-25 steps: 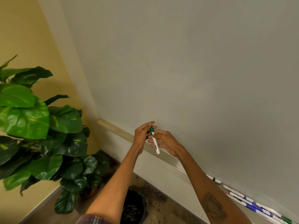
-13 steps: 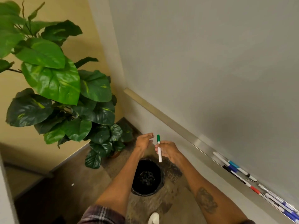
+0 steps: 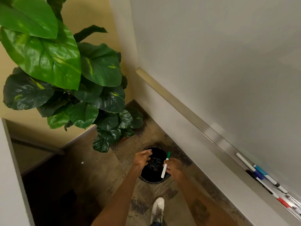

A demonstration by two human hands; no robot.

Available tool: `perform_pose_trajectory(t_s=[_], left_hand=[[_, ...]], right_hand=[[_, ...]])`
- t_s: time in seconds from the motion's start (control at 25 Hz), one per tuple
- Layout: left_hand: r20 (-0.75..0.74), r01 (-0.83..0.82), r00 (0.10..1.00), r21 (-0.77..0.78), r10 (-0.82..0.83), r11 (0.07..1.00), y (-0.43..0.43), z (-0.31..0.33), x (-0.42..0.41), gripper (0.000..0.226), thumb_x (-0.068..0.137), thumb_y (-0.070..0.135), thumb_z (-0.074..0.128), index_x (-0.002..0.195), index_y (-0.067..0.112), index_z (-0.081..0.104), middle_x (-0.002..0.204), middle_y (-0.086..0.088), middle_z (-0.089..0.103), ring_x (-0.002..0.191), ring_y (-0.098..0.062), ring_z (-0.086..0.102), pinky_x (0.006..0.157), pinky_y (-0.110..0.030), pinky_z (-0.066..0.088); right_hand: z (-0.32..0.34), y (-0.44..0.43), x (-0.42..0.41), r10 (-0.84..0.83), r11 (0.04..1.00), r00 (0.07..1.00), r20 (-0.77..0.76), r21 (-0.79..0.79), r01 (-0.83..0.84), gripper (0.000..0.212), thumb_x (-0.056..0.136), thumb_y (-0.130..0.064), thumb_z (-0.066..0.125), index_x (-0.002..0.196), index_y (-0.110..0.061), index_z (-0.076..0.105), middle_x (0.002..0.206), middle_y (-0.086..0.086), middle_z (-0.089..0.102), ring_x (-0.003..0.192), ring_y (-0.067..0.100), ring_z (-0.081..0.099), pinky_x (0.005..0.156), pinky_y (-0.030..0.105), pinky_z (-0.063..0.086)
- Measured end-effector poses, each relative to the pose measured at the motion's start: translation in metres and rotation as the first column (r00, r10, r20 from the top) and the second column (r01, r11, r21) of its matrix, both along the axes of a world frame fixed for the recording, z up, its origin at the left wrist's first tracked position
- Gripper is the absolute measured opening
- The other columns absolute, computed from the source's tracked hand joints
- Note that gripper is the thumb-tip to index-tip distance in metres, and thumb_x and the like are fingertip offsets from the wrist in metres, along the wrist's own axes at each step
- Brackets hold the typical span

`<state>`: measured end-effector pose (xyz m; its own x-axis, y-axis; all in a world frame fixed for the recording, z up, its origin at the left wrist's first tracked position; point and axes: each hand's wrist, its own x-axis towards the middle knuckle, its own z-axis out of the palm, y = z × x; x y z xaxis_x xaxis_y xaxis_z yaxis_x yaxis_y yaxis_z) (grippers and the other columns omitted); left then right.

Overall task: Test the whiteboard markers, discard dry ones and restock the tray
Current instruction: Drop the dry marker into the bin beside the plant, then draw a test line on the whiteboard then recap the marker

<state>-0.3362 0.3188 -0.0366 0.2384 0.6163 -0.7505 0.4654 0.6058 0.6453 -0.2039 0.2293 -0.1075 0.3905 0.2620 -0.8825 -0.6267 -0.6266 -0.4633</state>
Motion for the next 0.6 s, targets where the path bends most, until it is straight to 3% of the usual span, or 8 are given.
perform_pose_trajectory(t_s=[0.12,0.28,0.4,0.52,0.6], left_hand=[[-0.011,0.002,1.000,-0.025,-0.002,1.000,0.002,-0.014,-0.006,0.034,0.102,0.022,0.053,0.132,0.010,0.061,0.128,-0.006,0.066,0.115,-0.023,0.061,0.087,-0.031,0.046],[0.001,0.006,1.000,-0.035,-0.006,0.999,0.003,-0.017,-0.006,0.035,0.103,0.019,0.051,0.134,0.007,0.059,0.130,-0.009,0.064,0.122,-0.027,0.058,0.097,-0.036,0.045],[0.003,0.025,1.000,-0.010,-0.025,1.000,0.004,-0.018,-0.001,0.034,0.103,0.020,0.051,0.133,0.007,0.060,0.131,-0.009,0.064,0.121,-0.027,0.059,0.098,-0.035,0.046],[0.005,0.056,0.998,0.028,-0.056,0.998,-0.001,-0.017,0.014,0.033,0.102,0.020,0.053,0.131,0.007,0.062,0.127,-0.007,0.066,0.111,-0.022,0.063,0.090,-0.030,0.049],[0.014,0.097,0.995,0.041,-0.097,0.994,-0.010,-0.016,0.031,0.032,0.102,0.021,0.053,0.129,0.008,0.063,0.125,-0.005,0.068,0.104,-0.018,0.063,0.089,-0.029,0.049]], right_hand=[[-0.017,0.006,-0.004,0.004,1.000,1.000,-0.018,-0.001,-0.004,0.031,0.090,-0.001,0.066,0.119,0.009,0.058,0.111,0.025,0.063,0.098,0.036,0.062,0.083,0.046,0.053],[-0.016,0.010,-0.007,0.020,1.000,0.999,-0.043,-0.011,-0.020,0.063,0.091,-0.014,0.069,0.146,-0.003,0.039,0.141,0.021,0.049,0.125,0.039,0.051,0.097,0.045,0.051],[-0.016,0.000,0.000,0.104,0.993,0.994,0.034,-0.061,-0.102,0.057,0.093,-0.020,0.067,0.141,-0.001,0.045,0.142,0.022,0.049,0.124,0.037,0.053,0.097,0.043,0.052],[-0.005,-0.012,0.013,-0.042,0.999,0.999,-0.008,-0.025,0.041,0.040,0.093,-0.010,0.065,0.127,0.007,0.055,0.134,0.026,0.054,0.124,0.040,0.054,0.105,0.047,0.046],[0.010,-0.023,0.025,-0.128,0.991,0.992,-0.007,0.042,0.128,0.038,0.094,-0.004,0.061,0.128,0.012,0.054,0.133,0.029,0.055,0.122,0.042,0.055,0.103,0.047,0.047]])
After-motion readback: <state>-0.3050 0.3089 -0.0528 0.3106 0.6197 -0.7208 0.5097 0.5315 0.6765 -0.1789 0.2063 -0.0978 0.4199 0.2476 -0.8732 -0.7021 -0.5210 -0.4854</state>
